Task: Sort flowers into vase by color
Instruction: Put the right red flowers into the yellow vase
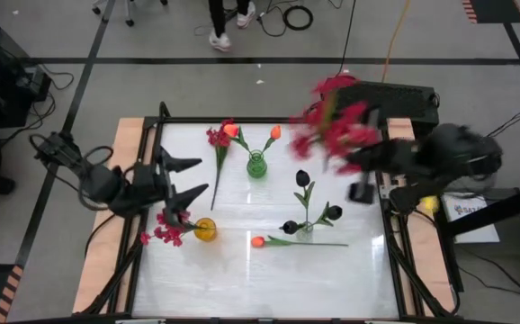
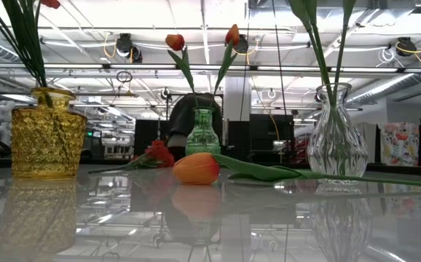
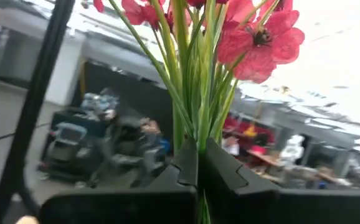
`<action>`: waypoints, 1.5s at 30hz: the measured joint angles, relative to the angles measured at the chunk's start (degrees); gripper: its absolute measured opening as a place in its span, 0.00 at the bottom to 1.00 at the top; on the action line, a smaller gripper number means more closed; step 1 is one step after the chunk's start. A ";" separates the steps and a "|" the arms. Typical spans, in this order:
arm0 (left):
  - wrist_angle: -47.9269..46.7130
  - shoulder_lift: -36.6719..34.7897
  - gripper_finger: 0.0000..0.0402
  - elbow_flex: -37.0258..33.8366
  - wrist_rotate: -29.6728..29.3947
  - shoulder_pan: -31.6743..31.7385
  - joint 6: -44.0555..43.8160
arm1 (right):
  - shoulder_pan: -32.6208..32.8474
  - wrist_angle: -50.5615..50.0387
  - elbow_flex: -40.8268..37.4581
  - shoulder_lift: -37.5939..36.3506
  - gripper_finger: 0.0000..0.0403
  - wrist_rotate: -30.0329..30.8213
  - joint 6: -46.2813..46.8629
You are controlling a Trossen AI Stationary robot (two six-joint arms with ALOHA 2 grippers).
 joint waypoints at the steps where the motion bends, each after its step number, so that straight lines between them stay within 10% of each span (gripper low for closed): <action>1: -0.45 0.26 0.73 1.12 1.53 0.71 0.01 | -0.63 1.18 -0.02 1.67 0.00 -1.46 1.08; 18: -4.10 10.81 0.84 10.40 17.02 7.57 1.29 | -4.69 20.27 0.00 17.64 0.00 -15.51 12.74; 45: -9.71 13.95 0.75 10.58 26.00 11.70 -5.54 | -5.46 30.87 -0.05 29.36 0.00 -15.62 14.28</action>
